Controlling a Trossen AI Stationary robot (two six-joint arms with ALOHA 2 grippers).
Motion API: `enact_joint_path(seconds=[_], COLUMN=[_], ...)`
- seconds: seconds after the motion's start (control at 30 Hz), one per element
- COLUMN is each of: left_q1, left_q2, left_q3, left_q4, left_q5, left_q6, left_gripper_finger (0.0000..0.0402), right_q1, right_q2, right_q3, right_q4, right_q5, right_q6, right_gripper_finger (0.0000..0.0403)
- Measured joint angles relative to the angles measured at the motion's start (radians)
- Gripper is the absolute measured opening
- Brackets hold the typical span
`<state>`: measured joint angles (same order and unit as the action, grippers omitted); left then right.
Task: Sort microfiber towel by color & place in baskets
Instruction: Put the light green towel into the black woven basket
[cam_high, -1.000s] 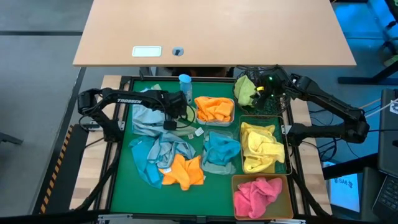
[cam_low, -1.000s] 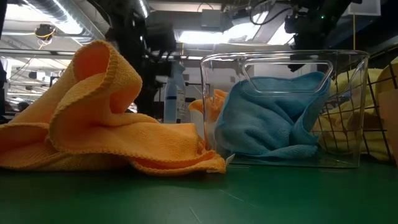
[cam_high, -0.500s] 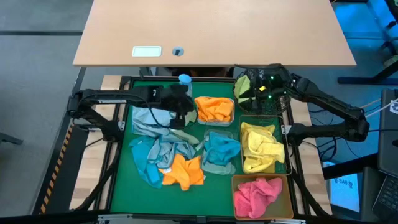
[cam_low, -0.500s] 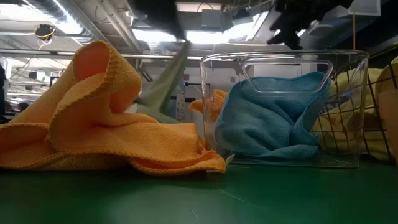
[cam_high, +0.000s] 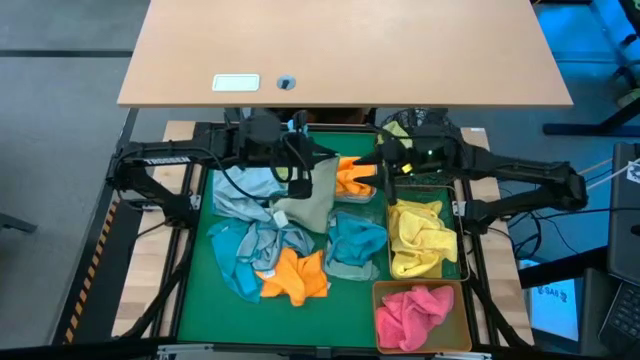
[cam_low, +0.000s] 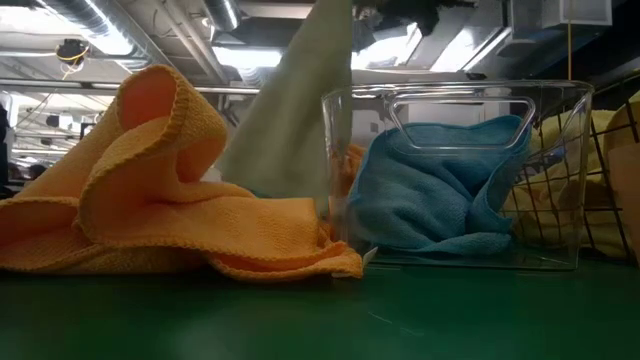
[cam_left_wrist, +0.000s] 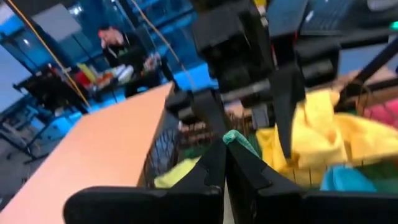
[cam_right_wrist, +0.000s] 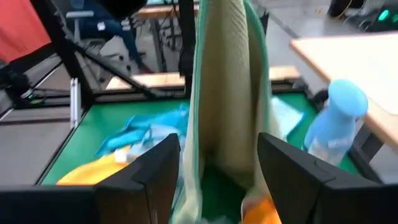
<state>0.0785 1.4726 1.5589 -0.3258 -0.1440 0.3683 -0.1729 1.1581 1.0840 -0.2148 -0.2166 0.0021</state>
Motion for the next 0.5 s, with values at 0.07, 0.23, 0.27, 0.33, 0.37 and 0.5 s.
enact_joint_path(seconds=[0.07, 0.23, 0.27, 0.33, 0.37, 0.5], left_q1=[-0.005, -0.011, -0.013, -0.015, -0.015, -0.015], left_q2=[0.0, 0.0, 0.0, 0.0, 0.0, 0.0], left_q3=[0.0, 0.0, 0.0, 0.0, 0.0, 0.0], left_q4=[0.036, 0.056, 0.054, 0.055, 0.055, 0.055], left_q5=[0.0, 0.0, 0.0, 0.0, 0.0, 0.011], left_q6=[0.0, 0.0, 0.0, 0.001, 0.0, 0.0], left_gripper_finger=[0.0, 0.0, 0.0, 0.0, 0.0, 0.0], right_q1=[0.03, 0.082, 0.089, 0.098, 0.104, 0.11], right_q2=[0.024, 0.082, 0.092, 0.115, 0.125, 0.162], right_q3=[0.0, 0.0, 0.0, 0.0, 0.0, 0.0], right_q4=[0.057, 0.191, 0.215, 0.261, 0.28, 0.354], right_q5=[0.047, 0.094, 0.094, 0.094, 0.094, 0.095], right_q6=[0.0, -0.004, -0.007, -0.008, -0.008, -0.009], right_gripper_finger=[0.0216, 0.0216, 0.0216, 0.0216, 0.0216, 0.0216])
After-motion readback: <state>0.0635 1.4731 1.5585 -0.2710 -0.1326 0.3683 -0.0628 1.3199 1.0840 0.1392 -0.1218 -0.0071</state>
